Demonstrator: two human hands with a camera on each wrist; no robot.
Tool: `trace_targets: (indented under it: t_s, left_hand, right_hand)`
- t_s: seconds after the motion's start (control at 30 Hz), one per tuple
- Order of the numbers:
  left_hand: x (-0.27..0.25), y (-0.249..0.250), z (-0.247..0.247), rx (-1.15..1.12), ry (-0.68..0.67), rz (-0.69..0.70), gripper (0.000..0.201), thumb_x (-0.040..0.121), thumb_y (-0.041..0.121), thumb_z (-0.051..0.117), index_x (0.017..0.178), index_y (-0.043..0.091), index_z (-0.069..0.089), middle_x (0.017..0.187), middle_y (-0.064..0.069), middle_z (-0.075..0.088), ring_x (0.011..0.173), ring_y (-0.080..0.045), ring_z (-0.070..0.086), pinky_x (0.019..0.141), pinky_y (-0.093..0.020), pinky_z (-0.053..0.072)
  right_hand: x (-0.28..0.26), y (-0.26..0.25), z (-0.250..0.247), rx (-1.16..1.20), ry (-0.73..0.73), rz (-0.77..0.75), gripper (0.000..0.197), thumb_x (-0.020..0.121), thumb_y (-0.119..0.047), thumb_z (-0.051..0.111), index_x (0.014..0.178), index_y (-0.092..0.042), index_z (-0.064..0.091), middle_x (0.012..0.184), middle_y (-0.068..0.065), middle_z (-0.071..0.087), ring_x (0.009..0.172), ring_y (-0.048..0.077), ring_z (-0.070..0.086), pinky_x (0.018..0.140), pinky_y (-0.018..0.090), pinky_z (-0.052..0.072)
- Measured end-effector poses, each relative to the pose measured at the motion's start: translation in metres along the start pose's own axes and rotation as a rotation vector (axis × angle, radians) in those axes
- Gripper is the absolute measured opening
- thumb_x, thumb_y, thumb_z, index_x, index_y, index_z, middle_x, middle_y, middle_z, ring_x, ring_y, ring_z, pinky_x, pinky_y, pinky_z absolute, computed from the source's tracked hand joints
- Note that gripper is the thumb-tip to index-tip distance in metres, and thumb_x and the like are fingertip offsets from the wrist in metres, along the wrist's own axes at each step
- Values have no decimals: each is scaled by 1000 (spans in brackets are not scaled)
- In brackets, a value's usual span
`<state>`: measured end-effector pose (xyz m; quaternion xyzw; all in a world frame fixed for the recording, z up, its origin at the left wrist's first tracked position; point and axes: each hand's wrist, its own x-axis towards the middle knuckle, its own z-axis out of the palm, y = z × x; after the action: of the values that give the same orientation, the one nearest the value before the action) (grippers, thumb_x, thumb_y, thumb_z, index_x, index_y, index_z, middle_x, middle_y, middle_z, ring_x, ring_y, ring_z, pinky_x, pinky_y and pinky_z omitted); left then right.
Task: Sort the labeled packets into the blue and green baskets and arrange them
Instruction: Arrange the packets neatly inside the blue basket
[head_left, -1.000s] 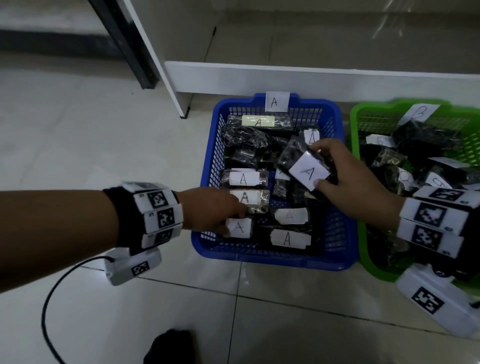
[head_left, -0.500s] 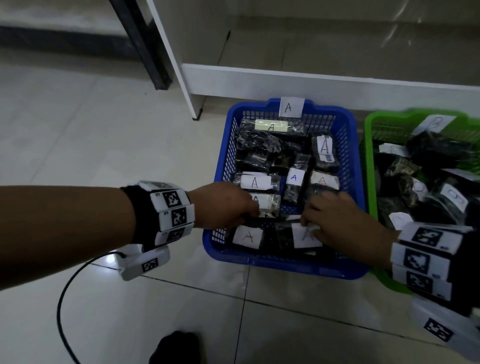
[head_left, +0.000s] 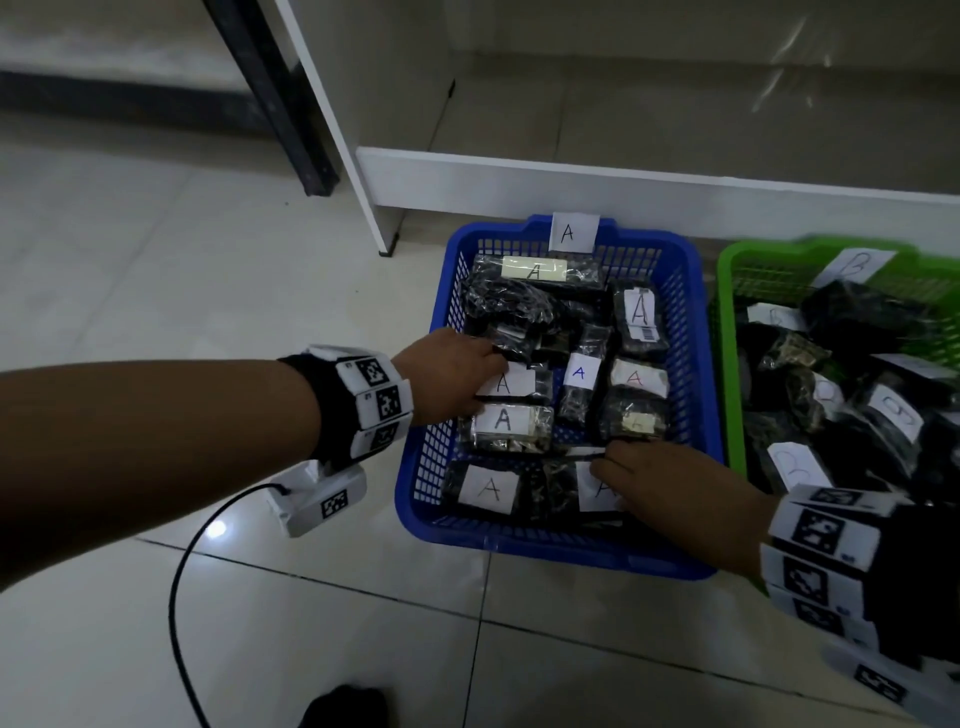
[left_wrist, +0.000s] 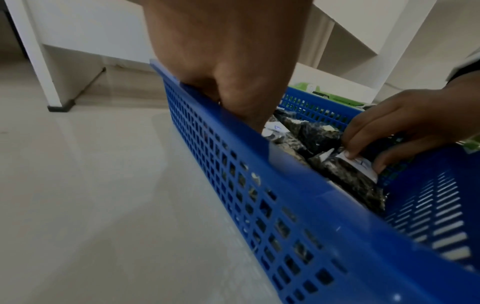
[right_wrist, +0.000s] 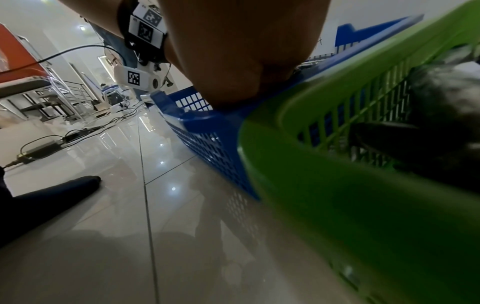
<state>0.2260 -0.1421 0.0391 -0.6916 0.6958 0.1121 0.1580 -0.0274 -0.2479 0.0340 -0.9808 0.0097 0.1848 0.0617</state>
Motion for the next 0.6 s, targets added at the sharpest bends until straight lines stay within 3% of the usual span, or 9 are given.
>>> trace_targets:
  t_s: [0.07, 0.13, 0.2, 0.27, 0.33, 0.6]
  left_hand:
    - [0, 1, 3, 11, -12, -9, 54, 88, 42, 58, 134, 22, 41, 130, 0, 51, 114, -20, 52, 94, -33, 35]
    - [1, 1, 2, -10, 1, -14, 53, 86, 42, 61, 132, 22, 41, 127, 0, 53, 112, -21, 52, 93, -33, 35]
    - [0, 1, 0, -61, 16, -7, 56, 82, 43, 65, 129, 23, 42, 124, 0, 52, 110, -21, 52, 92, -34, 35]
    - [-2, 2, -3, -114, 16, 11, 56, 80, 44, 67, 126, 23, 42, 122, 1, 51, 108, -19, 50, 93, -33, 33]
    - [-5, 3, -4, -130, -4, 52, 53, 80, 44, 66, 124, 25, 43, 122, 3, 51, 108, -17, 50, 95, -31, 29]
    - [-10, 9, -4, -137, -88, 149, 51, 79, 47, 67, 121, 26, 46, 117, 6, 53, 106, -16, 51, 92, -29, 29]
  right_hand:
    - [0, 1, 5, 11, -48, 22, 38, 94, -14, 46, 131, -20, 42, 127, 1, 45, 110, 20, 50, 86, 29, 41]
    - [-2, 3, 10, 40, -30, 40, 38, 93, -14, 46, 130, -21, 42, 126, 1, 45, 109, 20, 51, 84, 30, 42]
    - [-3, 6, 12, 45, 11, 49, 37, 85, -15, 59, 122, -21, 52, 116, 2, 53, 94, 20, 59, 71, 30, 48]
    - [-4, 10, 16, 4, 66, 32, 41, 63, -16, 81, 100, -24, 64, 93, -2, 61, 67, 14, 62, 50, 24, 47]
    - [-4, 11, 17, -21, 110, 10, 45, 51, -18, 88, 90, -25, 68, 82, -5, 61, 55, 11, 60, 42, 21, 45]
    - [-3, 15, 20, 122, 160, -91, 32, 64, -19, 80, 93, -21, 68, 85, -3, 60, 64, 13, 61, 53, 21, 49]
